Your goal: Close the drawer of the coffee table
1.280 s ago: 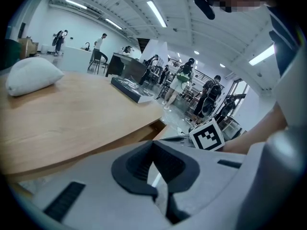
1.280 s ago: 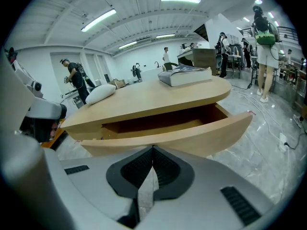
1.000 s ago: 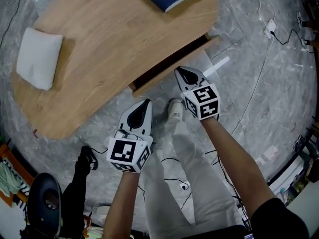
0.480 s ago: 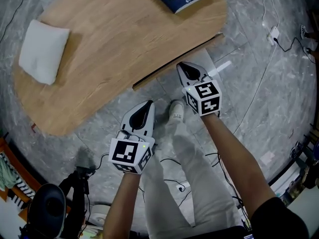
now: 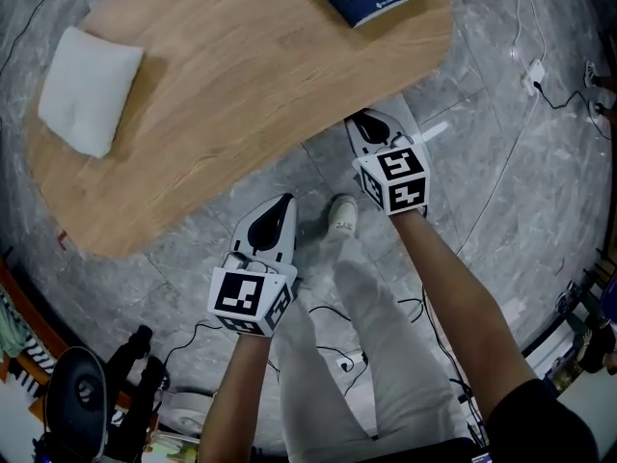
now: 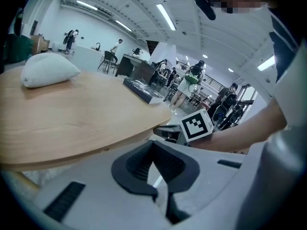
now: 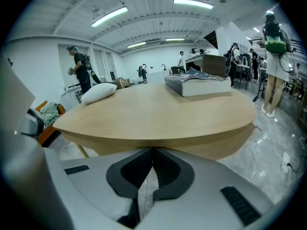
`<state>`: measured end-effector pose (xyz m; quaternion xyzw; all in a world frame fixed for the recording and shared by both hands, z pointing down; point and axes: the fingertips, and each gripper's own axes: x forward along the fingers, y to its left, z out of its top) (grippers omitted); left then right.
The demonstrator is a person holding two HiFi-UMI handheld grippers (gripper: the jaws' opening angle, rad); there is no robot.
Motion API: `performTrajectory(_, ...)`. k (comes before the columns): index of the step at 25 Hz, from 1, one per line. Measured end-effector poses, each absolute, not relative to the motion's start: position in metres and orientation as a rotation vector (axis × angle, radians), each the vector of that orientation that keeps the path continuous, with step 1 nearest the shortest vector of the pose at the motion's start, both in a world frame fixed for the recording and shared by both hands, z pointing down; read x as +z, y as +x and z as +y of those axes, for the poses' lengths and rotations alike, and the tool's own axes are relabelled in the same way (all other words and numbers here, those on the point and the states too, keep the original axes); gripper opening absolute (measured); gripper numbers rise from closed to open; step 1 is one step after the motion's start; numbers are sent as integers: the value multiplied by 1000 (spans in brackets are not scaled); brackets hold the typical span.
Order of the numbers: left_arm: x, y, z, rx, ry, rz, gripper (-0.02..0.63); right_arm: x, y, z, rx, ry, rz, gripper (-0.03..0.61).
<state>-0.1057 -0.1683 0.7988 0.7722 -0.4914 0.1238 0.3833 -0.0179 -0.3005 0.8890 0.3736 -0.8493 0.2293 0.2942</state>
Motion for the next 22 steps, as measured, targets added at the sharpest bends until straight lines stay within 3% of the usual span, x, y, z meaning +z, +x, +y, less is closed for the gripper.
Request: performTrajectory(22,776,-111,-155,393,2006,-1208,2,856,-14,-286,614,999,-2288,14)
